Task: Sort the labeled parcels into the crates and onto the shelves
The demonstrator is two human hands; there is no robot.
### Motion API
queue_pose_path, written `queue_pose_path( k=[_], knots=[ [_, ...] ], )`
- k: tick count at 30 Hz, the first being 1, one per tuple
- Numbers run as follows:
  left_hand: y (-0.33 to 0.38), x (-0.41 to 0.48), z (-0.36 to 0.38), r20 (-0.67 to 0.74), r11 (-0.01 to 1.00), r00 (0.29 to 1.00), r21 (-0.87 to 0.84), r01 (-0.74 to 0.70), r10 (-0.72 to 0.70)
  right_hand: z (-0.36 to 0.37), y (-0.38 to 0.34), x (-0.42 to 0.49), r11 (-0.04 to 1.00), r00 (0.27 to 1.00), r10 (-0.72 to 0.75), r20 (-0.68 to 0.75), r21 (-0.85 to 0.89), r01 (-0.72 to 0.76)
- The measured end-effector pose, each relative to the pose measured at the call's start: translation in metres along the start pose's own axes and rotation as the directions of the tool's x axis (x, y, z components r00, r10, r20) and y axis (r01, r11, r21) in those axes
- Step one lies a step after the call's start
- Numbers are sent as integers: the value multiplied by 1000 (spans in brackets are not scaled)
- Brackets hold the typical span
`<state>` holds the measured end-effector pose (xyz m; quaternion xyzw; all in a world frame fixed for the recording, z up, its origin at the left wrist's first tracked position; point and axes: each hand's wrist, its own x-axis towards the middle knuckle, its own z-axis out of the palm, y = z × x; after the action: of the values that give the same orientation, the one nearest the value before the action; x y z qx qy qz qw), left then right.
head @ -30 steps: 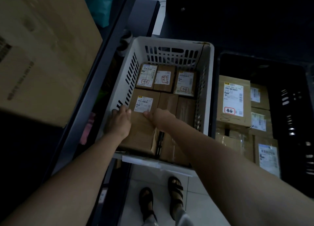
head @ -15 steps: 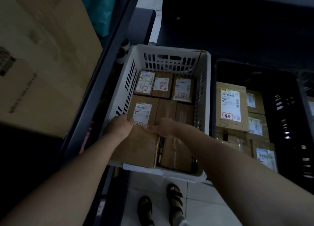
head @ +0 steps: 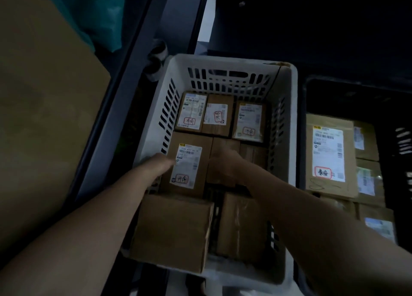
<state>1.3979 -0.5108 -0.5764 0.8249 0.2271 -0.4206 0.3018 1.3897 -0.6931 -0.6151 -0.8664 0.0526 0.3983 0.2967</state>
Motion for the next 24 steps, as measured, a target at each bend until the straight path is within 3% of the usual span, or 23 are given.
queue_pose_path(
  k=[4,7,10,14,15,17,20,22,24],
  knots=[
    [14,23,3,18,986,997,147,-81,79,-6,4,39,980,996,-83,-37,-186,74],
    [14,44,16,71,911,973,343,-229,218,-7,9,48,869,978,-201,-46,-469,157],
    [3,56,26,133,707,926,610,-357,353,-2,12,46,624,913,-398,91,-702,342],
    [-13,62,23,230,399,900,836,-377,370,20,21,51,482,866,-443,233,-752,449],
    [-16,62,22,272,279,887,879,-387,374,26,23,52,457,859,-458,227,-769,447],
    [-22,67,23,286,130,880,925,-357,379,36,25,52,409,837,-504,216,-793,451],
    [-26,71,27,302,15,868,942,-334,393,52,25,52,371,816,-536,219,-806,461],
    [-28,72,28,311,-60,862,948,-314,401,56,25,51,422,826,-545,141,-806,416],
    [-26,73,27,317,-98,866,948,-303,387,60,28,55,409,824,-544,157,-808,424]
  ],
)
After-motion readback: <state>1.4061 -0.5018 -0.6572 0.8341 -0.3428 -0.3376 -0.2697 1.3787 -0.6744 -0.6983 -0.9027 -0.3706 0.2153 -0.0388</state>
